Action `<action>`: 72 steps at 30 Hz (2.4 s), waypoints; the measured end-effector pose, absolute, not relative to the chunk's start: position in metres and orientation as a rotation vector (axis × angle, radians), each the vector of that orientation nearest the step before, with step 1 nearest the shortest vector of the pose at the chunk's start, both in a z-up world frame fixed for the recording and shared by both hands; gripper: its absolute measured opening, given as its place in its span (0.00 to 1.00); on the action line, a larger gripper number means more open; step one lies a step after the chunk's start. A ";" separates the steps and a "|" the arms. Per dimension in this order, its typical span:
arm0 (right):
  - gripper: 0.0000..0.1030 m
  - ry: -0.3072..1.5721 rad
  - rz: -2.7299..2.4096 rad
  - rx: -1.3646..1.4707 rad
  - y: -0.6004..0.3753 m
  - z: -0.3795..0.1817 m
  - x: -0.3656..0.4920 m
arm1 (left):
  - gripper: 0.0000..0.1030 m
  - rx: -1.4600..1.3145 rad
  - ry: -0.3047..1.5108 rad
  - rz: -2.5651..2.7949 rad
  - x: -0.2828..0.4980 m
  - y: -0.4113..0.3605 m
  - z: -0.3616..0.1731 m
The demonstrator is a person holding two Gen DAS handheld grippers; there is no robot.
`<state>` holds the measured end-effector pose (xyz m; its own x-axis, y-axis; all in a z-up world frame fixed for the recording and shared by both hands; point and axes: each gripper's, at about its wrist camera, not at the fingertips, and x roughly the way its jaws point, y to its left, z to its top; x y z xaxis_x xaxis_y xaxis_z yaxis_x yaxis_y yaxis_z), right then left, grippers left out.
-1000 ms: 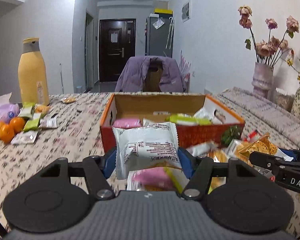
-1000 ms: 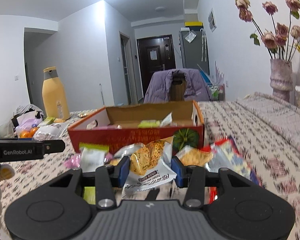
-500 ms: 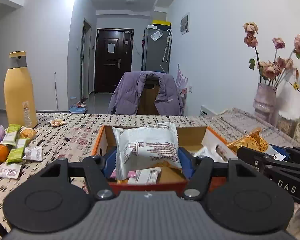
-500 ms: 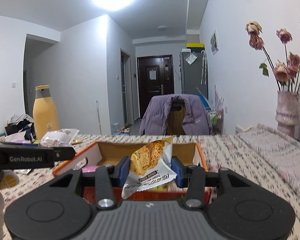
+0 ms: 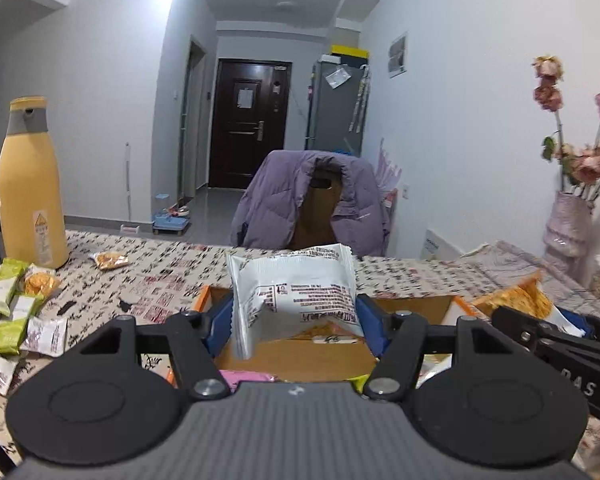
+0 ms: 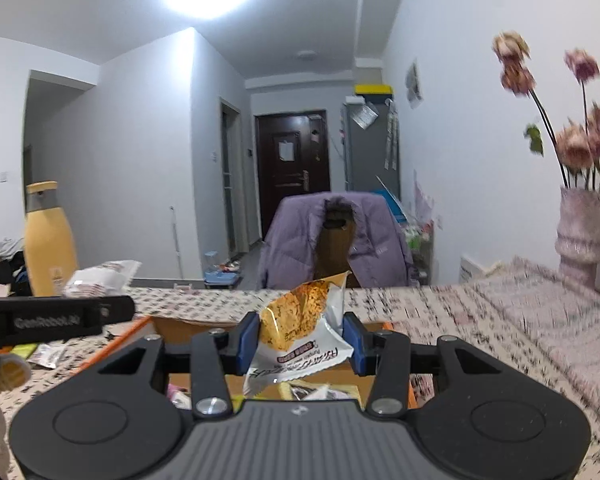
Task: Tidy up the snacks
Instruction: 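Carry the white packet and cookie packet over the cardboard box, then open both tools to drop the packets into the box, then move both tools back toward the snack pile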
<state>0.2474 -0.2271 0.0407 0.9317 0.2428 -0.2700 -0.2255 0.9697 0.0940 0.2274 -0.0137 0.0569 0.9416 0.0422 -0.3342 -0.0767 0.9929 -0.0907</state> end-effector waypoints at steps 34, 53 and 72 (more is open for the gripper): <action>1.00 0.349 0.213 0.037 -0.227 0.017 0.249 | 1.00 -0.124 0.314 0.078 0.230 -0.006 0.034; 1.00 0.282 0.235 0.037 -0.247 0.050 0.184 | 1.00 -0.125 0.311 0.099 0.178 -0.013 0.057; 1.00 0.372 0.185 -0.040 -0.285 0.013 0.122 | 1.00 -0.091 0.406 0.068 0.112 -0.011 0.013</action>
